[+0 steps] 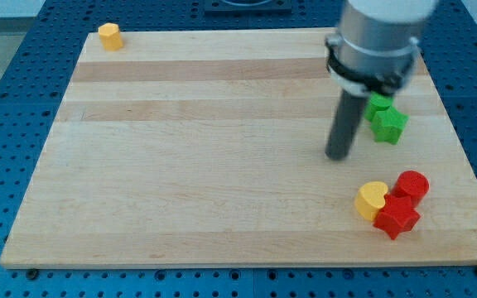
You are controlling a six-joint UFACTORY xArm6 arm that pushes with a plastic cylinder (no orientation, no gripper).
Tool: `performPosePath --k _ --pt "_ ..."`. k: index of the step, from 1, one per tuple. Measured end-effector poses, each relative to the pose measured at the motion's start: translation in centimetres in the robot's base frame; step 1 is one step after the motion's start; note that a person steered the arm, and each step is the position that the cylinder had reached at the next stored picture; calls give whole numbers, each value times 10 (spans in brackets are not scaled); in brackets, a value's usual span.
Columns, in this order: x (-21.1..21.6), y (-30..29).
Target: Point at the green star
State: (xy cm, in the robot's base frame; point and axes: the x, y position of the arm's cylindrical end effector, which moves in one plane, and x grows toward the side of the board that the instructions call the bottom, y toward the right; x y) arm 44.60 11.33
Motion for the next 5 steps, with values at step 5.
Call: performPosePath --k 5 --pt "-115 85"
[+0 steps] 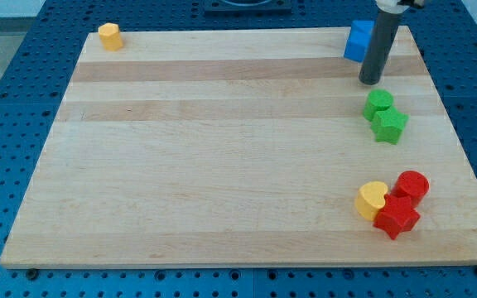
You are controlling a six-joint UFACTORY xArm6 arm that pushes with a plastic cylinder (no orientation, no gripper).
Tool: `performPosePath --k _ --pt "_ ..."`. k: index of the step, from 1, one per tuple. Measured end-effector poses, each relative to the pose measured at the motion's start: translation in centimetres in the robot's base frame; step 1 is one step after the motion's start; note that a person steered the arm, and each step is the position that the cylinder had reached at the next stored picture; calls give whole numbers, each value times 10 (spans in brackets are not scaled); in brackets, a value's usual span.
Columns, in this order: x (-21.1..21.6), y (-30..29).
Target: Point at the green star
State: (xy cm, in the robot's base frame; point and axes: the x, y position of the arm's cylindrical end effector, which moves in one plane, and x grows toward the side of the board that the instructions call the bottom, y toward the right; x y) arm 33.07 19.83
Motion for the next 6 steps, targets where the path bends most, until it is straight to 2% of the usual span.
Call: performPosePath --k 1,2,3,4,6 --pt "21 30" --pt "26 30" --pt "64 30" --pt "66 30" --pt "99 14"
